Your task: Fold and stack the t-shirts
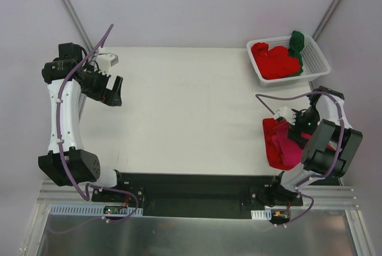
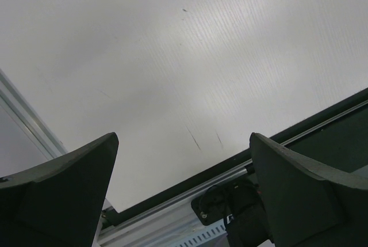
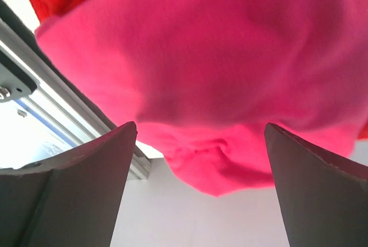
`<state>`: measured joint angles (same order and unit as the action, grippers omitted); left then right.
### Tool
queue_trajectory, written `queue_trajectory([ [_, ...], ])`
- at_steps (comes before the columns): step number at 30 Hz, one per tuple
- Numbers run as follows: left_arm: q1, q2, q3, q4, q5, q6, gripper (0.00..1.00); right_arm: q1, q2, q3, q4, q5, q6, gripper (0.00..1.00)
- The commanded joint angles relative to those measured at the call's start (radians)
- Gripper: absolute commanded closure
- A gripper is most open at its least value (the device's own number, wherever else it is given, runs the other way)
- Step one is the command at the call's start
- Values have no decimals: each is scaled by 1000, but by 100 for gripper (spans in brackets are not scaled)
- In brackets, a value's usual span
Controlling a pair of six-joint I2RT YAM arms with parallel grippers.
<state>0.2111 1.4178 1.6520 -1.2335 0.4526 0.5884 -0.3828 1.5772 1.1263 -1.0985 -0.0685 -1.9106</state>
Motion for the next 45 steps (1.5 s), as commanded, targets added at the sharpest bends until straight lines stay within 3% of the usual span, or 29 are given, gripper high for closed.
queue_trajectory([
  [1, 5, -25, 17, -26, -20, 14, 1, -30, -11, 98, -128, -57, -491, 4],
  [6, 7, -23, 25, -27, -41, 22, 1, -59, -28, 107, -181, -44, -636, 3],
  [12, 7, -28, 11, -27, -66, 28, 1, -83, -17, 60, -189, -27, -692, 3],
  [24, 8, -17, 12, -35, -75, 42, 1, -113, 4, -83, 3, -128, -751, 3],
  [34, 8, -6, 25, -38, -80, 45, 1, -110, 72, -106, 118, -135, -584, 4],
  [45, 7, -14, 14, -38, -81, 48, 1, -91, 63, -152, 108, -129, -355, 4],
])
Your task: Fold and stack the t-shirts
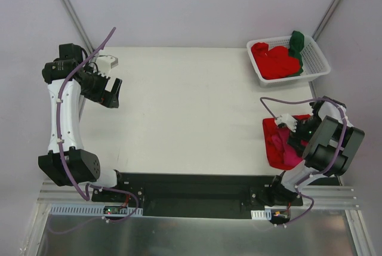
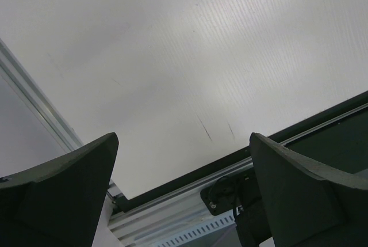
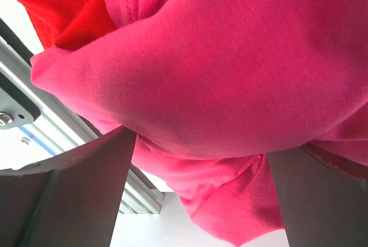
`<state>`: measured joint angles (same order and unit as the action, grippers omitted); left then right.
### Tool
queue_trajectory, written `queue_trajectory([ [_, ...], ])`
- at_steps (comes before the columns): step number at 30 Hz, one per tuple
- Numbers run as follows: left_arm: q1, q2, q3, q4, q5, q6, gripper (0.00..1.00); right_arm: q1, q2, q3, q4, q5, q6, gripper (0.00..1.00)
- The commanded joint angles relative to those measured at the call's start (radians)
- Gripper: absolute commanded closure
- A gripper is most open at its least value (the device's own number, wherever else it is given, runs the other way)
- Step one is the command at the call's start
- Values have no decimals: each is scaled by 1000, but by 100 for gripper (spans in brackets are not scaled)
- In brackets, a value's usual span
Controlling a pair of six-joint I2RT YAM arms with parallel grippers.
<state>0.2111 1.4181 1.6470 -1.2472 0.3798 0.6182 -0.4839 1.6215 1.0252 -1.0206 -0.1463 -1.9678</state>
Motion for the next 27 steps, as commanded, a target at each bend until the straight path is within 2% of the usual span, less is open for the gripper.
queue_trajectory([
  [1, 7, -13, 19, -24, -9, 21, 1, 13, 15, -59, 27, -50, -286, 3],
  [9, 7, -8, 23, -24, 4, 23, 1, 13, -6, -80, -7, -22, -143, 3],
  [20, 8, -16, 8, -24, 22, 28, 1, 18, 51, 61, -105, -55, 256, 3],
  [27, 8, -11, 11, -23, 33, 31, 1, 21, 22, 24, -99, -15, 310, 3],
])
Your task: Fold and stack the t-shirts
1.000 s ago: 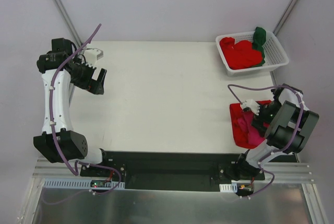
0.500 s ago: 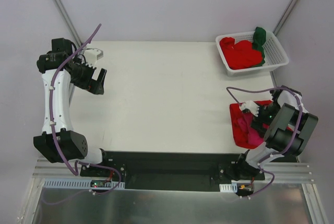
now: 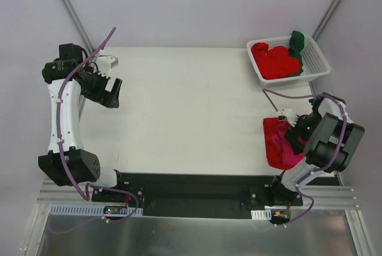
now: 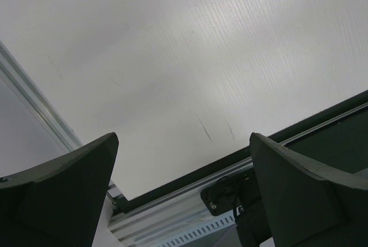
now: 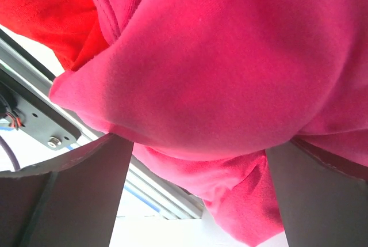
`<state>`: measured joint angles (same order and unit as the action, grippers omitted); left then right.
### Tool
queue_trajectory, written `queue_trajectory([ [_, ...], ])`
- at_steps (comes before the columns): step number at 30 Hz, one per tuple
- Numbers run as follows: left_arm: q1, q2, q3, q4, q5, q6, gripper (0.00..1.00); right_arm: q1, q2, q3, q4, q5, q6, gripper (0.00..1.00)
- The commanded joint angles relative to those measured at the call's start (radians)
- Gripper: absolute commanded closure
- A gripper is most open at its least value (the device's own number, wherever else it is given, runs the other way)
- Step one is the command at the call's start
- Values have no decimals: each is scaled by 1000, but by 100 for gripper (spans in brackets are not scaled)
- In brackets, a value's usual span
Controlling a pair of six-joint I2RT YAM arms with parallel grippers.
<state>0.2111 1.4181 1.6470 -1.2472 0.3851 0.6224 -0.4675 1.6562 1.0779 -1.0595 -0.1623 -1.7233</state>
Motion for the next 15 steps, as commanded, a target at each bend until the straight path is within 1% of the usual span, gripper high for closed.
queue_trajectory([
  [1, 7, -10, 11, -23, 28, 26, 1, 4, -18, -57, -50, 10, 67, 3],
  [10, 7, -10, 7, -24, 34, 26, 1, 4, -53, -147, 7, 46, 103, 3],
  [15, 8, -4, 7, -23, 35, 26, 1, 4, -58, -156, -10, 63, 111, 3],
])
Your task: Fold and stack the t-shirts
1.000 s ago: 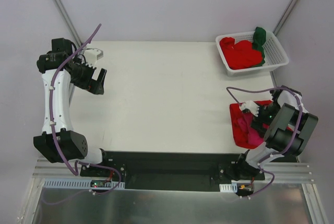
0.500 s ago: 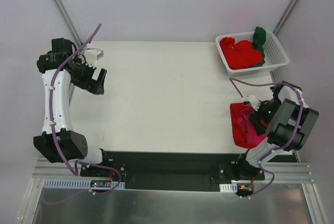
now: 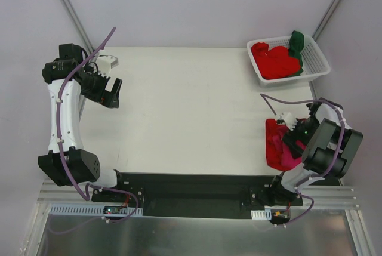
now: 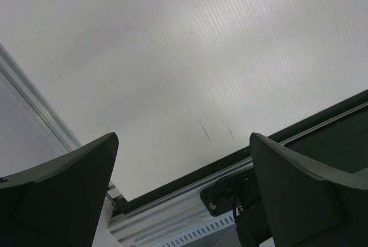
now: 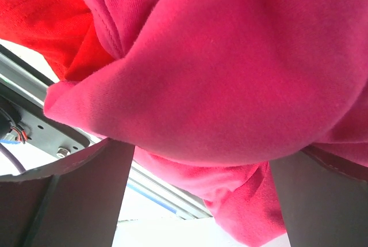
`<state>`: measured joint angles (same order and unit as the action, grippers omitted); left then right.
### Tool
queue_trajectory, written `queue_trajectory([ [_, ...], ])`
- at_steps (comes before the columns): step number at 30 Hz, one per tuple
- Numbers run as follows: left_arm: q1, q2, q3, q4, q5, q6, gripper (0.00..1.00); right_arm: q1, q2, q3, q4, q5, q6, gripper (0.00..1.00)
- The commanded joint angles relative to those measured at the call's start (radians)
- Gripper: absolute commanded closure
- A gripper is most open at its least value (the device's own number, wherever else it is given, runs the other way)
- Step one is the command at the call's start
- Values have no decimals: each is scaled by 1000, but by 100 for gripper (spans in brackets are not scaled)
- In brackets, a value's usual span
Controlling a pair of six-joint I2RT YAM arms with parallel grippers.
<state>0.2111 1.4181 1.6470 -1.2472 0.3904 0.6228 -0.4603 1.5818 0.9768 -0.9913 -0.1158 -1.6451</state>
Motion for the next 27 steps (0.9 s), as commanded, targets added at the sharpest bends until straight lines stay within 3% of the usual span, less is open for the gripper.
queue_trajectory([
  [1, 8, -4, 7, -23, 30, 29, 1, -3, 12, -59, -79, 21, 31, 3],
  [12, 8, -7, -4, -21, 27, 31, 1, -3, -31, -115, -78, 27, 36, 3],
  [19, 7, -2, 2, -20, 34, 29, 1, -1, -60, -60, -105, -2, 57, 3],
  [24, 8, -8, 8, -20, 30, 32, 1, -1, -120, 57, -216, 1, 50, 4],
  [27, 8, -13, 16, -20, 27, 31, 1, -1, -178, 227, -312, -28, 64, 3],
])
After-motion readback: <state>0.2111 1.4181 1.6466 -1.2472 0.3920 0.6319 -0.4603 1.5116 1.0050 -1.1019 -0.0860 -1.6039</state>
